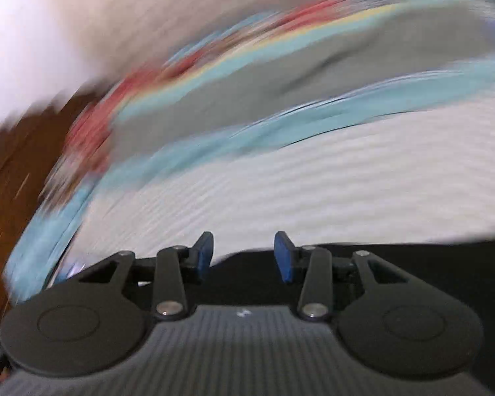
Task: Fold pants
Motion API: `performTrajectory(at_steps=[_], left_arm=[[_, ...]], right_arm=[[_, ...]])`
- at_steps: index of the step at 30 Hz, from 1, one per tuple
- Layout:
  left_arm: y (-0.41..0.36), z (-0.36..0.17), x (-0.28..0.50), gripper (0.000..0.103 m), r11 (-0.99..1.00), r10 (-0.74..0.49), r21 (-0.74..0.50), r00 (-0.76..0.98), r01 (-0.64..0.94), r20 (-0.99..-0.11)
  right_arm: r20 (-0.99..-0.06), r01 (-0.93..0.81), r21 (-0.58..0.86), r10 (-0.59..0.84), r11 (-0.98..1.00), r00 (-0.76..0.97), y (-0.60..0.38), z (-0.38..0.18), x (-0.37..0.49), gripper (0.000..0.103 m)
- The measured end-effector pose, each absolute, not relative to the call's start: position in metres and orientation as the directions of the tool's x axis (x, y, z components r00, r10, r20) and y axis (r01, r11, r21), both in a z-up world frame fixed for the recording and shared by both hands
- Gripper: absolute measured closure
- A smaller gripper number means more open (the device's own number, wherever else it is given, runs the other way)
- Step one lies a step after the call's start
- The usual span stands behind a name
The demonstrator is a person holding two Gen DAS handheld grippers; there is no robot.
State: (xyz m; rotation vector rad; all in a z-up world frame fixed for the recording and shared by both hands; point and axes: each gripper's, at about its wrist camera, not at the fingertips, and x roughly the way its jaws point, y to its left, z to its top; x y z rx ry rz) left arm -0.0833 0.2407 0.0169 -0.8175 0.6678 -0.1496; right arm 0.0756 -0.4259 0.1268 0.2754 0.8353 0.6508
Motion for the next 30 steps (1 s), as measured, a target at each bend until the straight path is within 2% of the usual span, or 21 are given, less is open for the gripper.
performTrajectory(at_steps=[1, 2, 3, 4, 5, 7, 8, 9, 10, 11, 12, 13, 15, 17, 18, 20, 21, 23, 25, 29, 30], left_arm=[[0.234, 0.011, -0.087, 0.019, 0.689, -0.38, -0.714, 0.776, -0.125, -0.504], [0.229, 0.006, -0.087, 0.019, 0.691, -0.383, -0.711, 0.769, -0.129, -0.511], [0.224, 0.003, -0.089, 0.023, 0.687, -0.381, -0.715, 0.772, -0.132, -0.509], [0.22, 0.001, -0.094, 0.038, 0.685, -0.376, -0.716, 0.778, -0.132, -0.503], [0.215, 0.0, -0.097, 0.046, 0.689, -0.372, -0.714, 0.785, -0.124, -0.495], [0.202, 0.0, -0.102, 0.072, 0.702, -0.378, -0.707, 0.794, -0.089, -0.476], [0.194, 0.003, -0.103, 0.079, 0.72, -0.389, -0.692, 0.794, -0.055, -0.468], [0.187, 0.007, -0.108, 0.099, 0.744, -0.401, -0.668, 0.793, -0.01, -0.458], [0.179, 0.013, -0.111, 0.101, 0.773, -0.416, -0.633, 0.794, 0.051, -0.444], [0.172, 0.02, -0.116, 0.101, 0.805, -0.409, -0.585, 0.809, 0.101, -0.423], [0.167, 0.027, -0.121, 0.101, 0.831, -0.398, -0.537, 0.828, 0.144, -0.395], [0.164, 0.033, -0.125, 0.101, 0.852, -0.39, -0.489, 0.848, 0.185, -0.359], [0.164, 0.041, -0.124, 0.101, 0.874, -0.381, -0.43, 0.869, 0.227, -0.315], [0.17, 0.044, -0.112, 0.1, 0.903, -0.342, -0.368, 0.889, 0.221, -0.306], [0.175, 0.042, -0.105, 0.097, 0.92, -0.304, -0.345, 0.897, 0.188, -0.32], [0.193, 0.031, -0.087, 0.096, 0.943, -0.201, -0.325, 0.898, 0.069, -0.392], [0.206, 0.024, -0.078, 0.097, 0.936, -0.164, -0.351, 0.878, -0.005, -0.45], [0.232, 0.015, -0.079, 0.097, 0.886, -0.18, -0.459, 0.859, -0.071, -0.479], [0.253, 0.008, -0.09, 0.093, 0.825, -0.213, -0.558, 0.867, -0.087, -0.45], [0.267, 0.0, -0.082, 0.093, 0.786, -0.215, -0.606, 0.865, -0.121, -0.453], [0.269, -0.002, -0.074, 0.093, 0.78, -0.224, -0.613, 0.858, -0.127, -0.462]], right_arm=[[-0.605, -0.503, 0.461, 0.674, 0.731, 0.424, -0.383, 0.125, 0.081, 0.05], [-0.618, -0.582, 0.448, 0.705, 0.679, 0.347, -0.337, 0.121, 0.088, 0.044], [-0.633, -0.641, 0.434, 0.721, 0.633, 0.283, -0.297, 0.117, 0.083, 0.03], [-0.654, -0.694, 0.413, 0.723, 0.589, 0.225, -0.257, 0.113, 0.077, 0.021], [-0.684, -0.737, 0.383, 0.707, 0.557, 0.18, -0.222, 0.104, 0.072, 0.02], [-0.771, -0.784, 0.326, 0.628, 0.528, 0.102, -0.187, 0.059, 0.105, 0.02], [-0.811, -0.793, 0.32, 0.583, 0.519, 0.055, -0.174, 0.042, 0.121, 0.022], [-0.85, -0.8, 0.316, 0.526, 0.511, 0.0, -0.161, 0.022, 0.13, 0.04], [-0.875, -0.817, 0.295, 0.483, 0.495, -0.023, -0.155, 0.012, 0.125, 0.065], [-0.886, -0.85, 0.24, 0.464, 0.47, 0.006, -0.154, 0.011, 0.123, 0.067], [-0.867, -0.873, 0.22, 0.498, 0.436, 0.031, -0.157, 0.02, 0.109, 0.075], [-0.834, -0.877, 0.235, 0.551, 0.419, 0.039, -0.163, 0.035, 0.107, 0.078], [-0.735, -0.861, 0.312, 0.676, 0.401, 0.049, -0.178, 0.066, 0.109, 0.083], [-0.607, -0.854, 0.372, 0.791, 0.362, 0.071, -0.187, 0.088, 0.119, 0.083], [-0.573, -0.852, 0.366, 0.812, 0.374, 0.11, -0.186, 0.089, 0.114, 0.082], [-0.602, -0.819, 0.296, 0.761, 0.492, 0.24, -0.177, 0.07, 0.125, 0.079], [-0.641, -0.797, 0.231, 0.704, 0.558, 0.306, -0.167, 0.054, 0.134, 0.073], [-0.672, -0.778, 0.168, 0.648, 0.605, 0.358, -0.159, 0.036, 0.14, 0.072], [-0.657, -0.766, 0.203, 0.665, 0.61, 0.356, -0.173, 0.037, 0.138, 0.055], [-0.602, -0.811, 0.246, 0.74, 0.53, 0.301, -0.212, 0.063, 0.105, 0.039], [-0.607, -0.851, 0.216, 0.749, 0.478, 0.267, -0.216, 0.069, 0.09, 0.029]])
